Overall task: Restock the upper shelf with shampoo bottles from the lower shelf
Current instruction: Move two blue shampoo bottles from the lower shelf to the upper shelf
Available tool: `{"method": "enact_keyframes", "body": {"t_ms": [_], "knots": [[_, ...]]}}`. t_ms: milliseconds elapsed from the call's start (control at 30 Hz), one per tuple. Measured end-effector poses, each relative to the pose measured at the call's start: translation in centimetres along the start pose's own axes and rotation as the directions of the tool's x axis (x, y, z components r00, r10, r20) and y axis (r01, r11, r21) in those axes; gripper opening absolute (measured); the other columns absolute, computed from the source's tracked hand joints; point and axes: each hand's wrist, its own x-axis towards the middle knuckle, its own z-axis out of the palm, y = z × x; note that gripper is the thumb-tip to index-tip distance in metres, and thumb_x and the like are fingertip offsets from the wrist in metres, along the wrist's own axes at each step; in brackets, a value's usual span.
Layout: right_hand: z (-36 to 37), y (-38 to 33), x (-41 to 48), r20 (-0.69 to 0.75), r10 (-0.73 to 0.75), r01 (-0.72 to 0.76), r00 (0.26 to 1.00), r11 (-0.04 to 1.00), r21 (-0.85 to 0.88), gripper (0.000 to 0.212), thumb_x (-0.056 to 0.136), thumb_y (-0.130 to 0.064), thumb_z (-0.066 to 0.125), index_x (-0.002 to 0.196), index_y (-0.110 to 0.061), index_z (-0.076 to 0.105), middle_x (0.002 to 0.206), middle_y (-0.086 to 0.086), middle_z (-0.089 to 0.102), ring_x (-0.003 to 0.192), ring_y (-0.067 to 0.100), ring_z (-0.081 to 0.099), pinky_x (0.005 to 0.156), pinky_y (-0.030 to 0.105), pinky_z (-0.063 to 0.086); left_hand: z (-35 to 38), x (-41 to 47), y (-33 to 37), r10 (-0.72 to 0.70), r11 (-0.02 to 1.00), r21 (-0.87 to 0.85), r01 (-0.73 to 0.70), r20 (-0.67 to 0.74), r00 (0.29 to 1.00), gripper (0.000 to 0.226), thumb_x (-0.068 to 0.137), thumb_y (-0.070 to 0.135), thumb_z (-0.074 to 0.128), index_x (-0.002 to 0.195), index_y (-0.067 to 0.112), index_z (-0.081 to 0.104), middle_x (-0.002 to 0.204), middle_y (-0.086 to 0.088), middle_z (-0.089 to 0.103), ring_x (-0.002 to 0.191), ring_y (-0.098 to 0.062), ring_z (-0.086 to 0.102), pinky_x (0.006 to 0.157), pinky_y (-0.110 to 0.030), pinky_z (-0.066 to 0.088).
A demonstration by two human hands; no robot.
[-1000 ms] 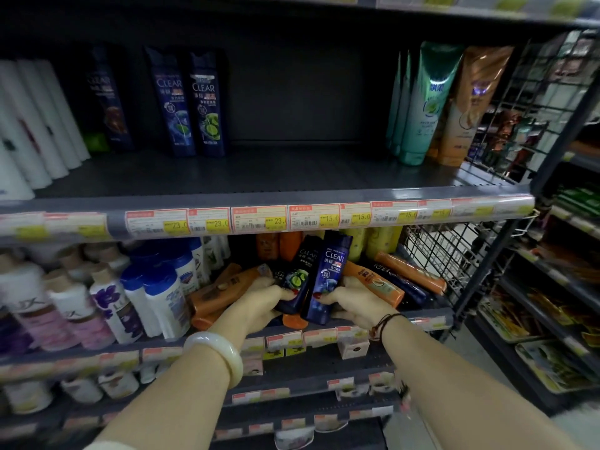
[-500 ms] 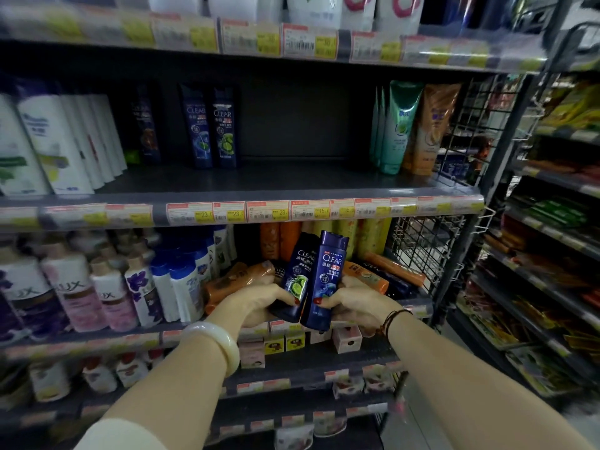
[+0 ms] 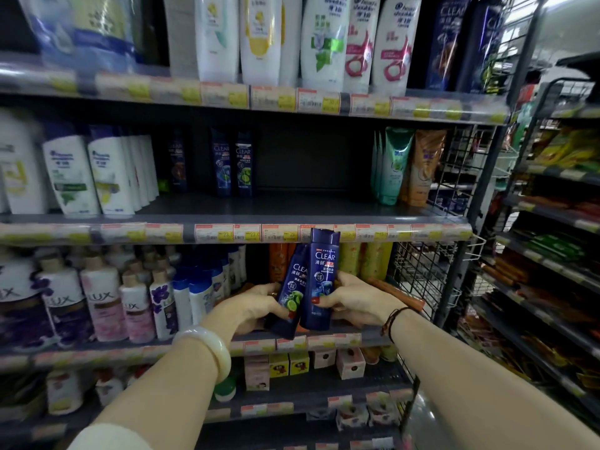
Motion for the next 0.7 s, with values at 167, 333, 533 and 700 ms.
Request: {"method": "enact_keyframes", "body": {"t_ms": [167, 333, 533, 700], "knots": [[0.4, -0.2, -0.4, 0.015, -0.001, 0.002, 1.0, 1.0, -0.019, 0.067, 0.074, 0.013, 0.064, 0.13, -0.017, 0.043, 0.126, 0.011, 0.061, 0.117, 0.032, 0.057, 0.102, 0.055, 0.044, -0.1, -1.5, 0.2, 0.022, 0.999, -0.023, -0.022, 0.007, 1.0, 0.064, 0.072, -0.02, 0.059, 0.123, 0.018, 0.047, 0.117, -0.009, 0.062, 0.112, -0.029, 0.056, 0.083, -0.041, 0.051], [0.9, -1.0, -1.1, -0.011, -0.069, 0.068, 0.998, 0.996, -0.066, 0.065, 0.074, 0.013, 0.064, 0.127, -0.019, 0.045, 0.124, 0.008, 0.062, 0.116, 0.029, 0.057, 0.098, 0.051, 0.047, -0.2, -2.2, 2.3, 0.072, 0.996, -0.045, -0.074, -0.041, 0.997, 0.073, 0.072, -0.021, 0.06, 0.126, 0.024, 0.041, 0.113, -0.008, 0.064, 0.105, -0.025, 0.059, 0.081, -0.039, 0.053], [0.8, -4.2, -1.7, -0.038, -0.179, 0.176, 0.983, 0.981, -0.078, 0.058, 0.076, 0.014, 0.062, 0.122, -0.018, 0.049, 0.122, 0.008, 0.063, 0.115, 0.028, 0.058, 0.099, 0.049, 0.048, -1.6, -2.4, 5.7, 0.157, 0.988, 0.01, -0.157, -0.09, 0.983, 0.088, 0.065, -0.017, 0.067, 0.135, 0.027, 0.039, 0.119, -0.007, 0.065, 0.111, -0.029, 0.06, 0.091, -0.048, 0.052], [0.8, -8.2, -1.1, -0.097, -0.268, 0.254, 0.959, 0.957, -0.137, 0.055, 0.073, 0.011, 0.067, 0.115, -0.02, 0.05, 0.12, 0.006, 0.063, 0.115, 0.025, 0.057, 0.103, 0.047, 0.045, -2.9, -3.1, 9.2, 0.284, 0.959, 0.073, -0.275, -0.171, 0.944, 0.073, 0.068, -0.016, 0.067, 0.126, 0.023, 0.044, 0.119, -0.006, 0.062, 0.112, -0.026, 0.058, 0.084, -0.042, 0.052]]}}
